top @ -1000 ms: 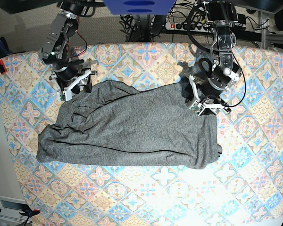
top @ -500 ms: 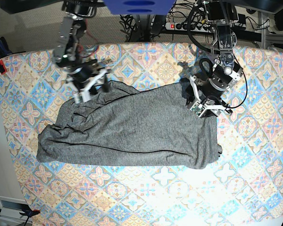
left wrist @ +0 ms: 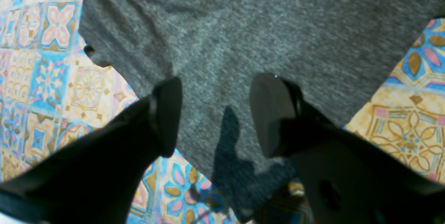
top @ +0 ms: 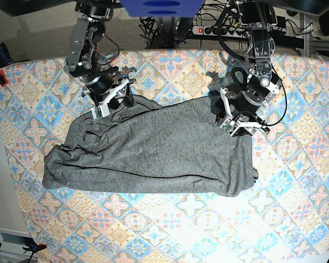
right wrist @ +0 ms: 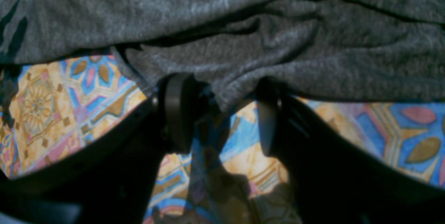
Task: Layout the t-shirt on the table in an organized manner, then fold the t-shirt properly
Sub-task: 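Pull the collar edge with the right gripper away from the left gripper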
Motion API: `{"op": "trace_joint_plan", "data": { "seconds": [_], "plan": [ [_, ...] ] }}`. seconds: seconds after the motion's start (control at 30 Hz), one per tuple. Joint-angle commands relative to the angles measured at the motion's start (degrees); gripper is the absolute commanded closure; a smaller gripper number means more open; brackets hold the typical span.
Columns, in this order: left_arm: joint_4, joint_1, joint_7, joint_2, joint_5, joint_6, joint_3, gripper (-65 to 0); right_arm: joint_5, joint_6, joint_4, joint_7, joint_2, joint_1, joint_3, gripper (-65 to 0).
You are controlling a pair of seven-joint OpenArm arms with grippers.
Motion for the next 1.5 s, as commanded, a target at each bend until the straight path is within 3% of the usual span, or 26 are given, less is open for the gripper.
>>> {"op": "trace_joint_plan", "data": {
  "seconds": [0.0,0.2,0.27,0.4,0.6,0.93,1.03,1.27,1.33,1.47],
  "plan": [
    [1.12,-0.58,-1.13,-0.2,-0.75,0.34,-0.13,-33.8,0.04,-0.52,0.62,0.59,0.51,0.22,3.21,-27.6],
    [1.12,-0.49,-1.13,-0.2,-0.75,0.34,-0.13,-33.8,0.13,-0.52,0.45,0.59,0.51,0.58,17.54,-27.6],
    [1.12,-0.49,-1.13,-0.2,-0.75,0.34,-0.13,-33.8,0.31,-0.52,0.36,0.15,0.24,0.58,19.39,-27.6],
    [1.12,-0.49,-1.13,-0.2,-0.14,0.34,0.05,-33.8,0.66,-0.52,0.27,-0.64,-0.02,2.95,19.3,-27.6],
    [1.2,-0.58,-1.31,0.24,4.61,0.34,0.14,-33.8,8.31,-0.52,-3.07,-9.34,-1.25,3.48,19.39,-27.7],
    [2.96,-0.31,-1.13,0.24,5.05,0.34,0.14,-33.8,8.92,-1.04,-3.33,-10.92,-2.92,5.85,19.03,-27.7],
    [3.14,0.13,-1.13,0.33,4.96,0.34,0.22,-33.8,8.84,-6.49,-3.07,-11.89,-2.92,5.94,14.55,-27.7],
    [3.14,1.36,-1.4,0.24,4.96,0.34,0.14,-33.8,8.84,-23.99,-2.81,-3.54,-2.75,4.53,0.66,-27.7],
    [3.14,1.53,-1.4,0.24,4.96,0.34,0.05,-33.8,8.84,-25.75,-2.89,-3.45,-2.75,3.74,-1.19,-27.7],
    [3.14,1.62,-1.4,0.24,4.96,0.34,-0.13,-33.8,8.84,-25.75,-2.81,-2.75,-2.75,3.48,-2.07,-27.6]
  ]
}}
